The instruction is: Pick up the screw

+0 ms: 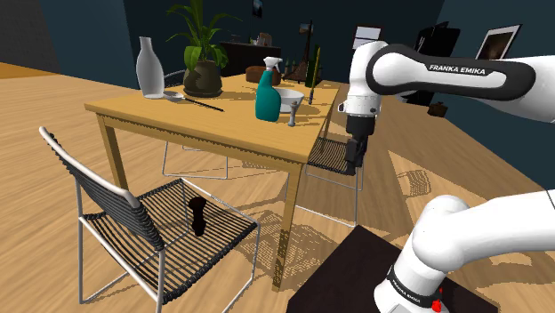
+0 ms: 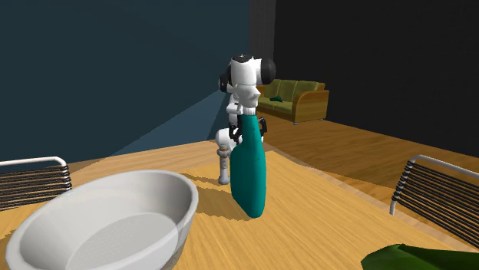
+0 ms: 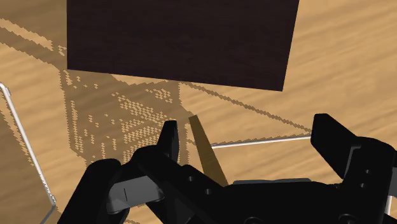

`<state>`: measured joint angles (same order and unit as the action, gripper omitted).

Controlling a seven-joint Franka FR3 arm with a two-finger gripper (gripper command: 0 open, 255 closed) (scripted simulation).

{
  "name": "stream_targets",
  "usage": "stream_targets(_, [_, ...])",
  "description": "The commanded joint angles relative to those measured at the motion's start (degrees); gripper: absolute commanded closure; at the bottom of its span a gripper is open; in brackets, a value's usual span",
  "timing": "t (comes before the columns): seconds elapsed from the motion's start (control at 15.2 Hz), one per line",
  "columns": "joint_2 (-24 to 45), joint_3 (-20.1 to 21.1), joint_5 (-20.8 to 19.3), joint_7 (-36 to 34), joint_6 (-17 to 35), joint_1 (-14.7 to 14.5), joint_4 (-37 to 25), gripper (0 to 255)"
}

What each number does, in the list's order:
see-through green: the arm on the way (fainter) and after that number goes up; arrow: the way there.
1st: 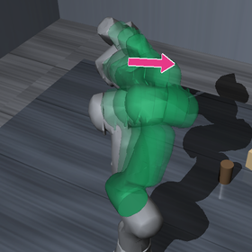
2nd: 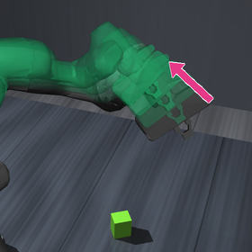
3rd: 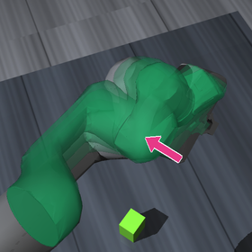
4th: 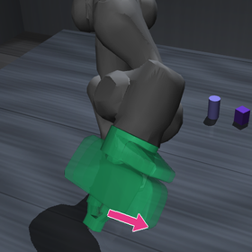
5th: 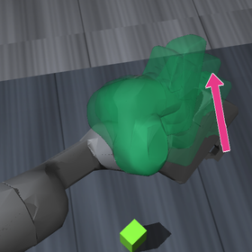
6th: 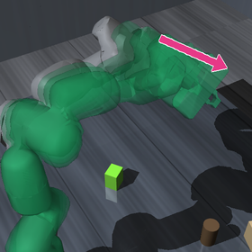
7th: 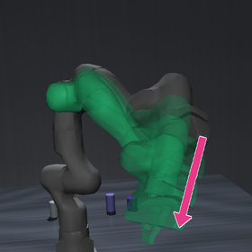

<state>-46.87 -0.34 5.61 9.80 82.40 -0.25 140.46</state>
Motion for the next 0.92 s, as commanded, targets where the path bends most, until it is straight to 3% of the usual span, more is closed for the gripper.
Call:
stream_targets(0.0, [0.0,0.0,0.0,0.0,0.0,0.0,0.0,0])
stream_targets(0.86, [25.1,-2.8,-3.7,4.4,4.4,1.0,-25.7,0])
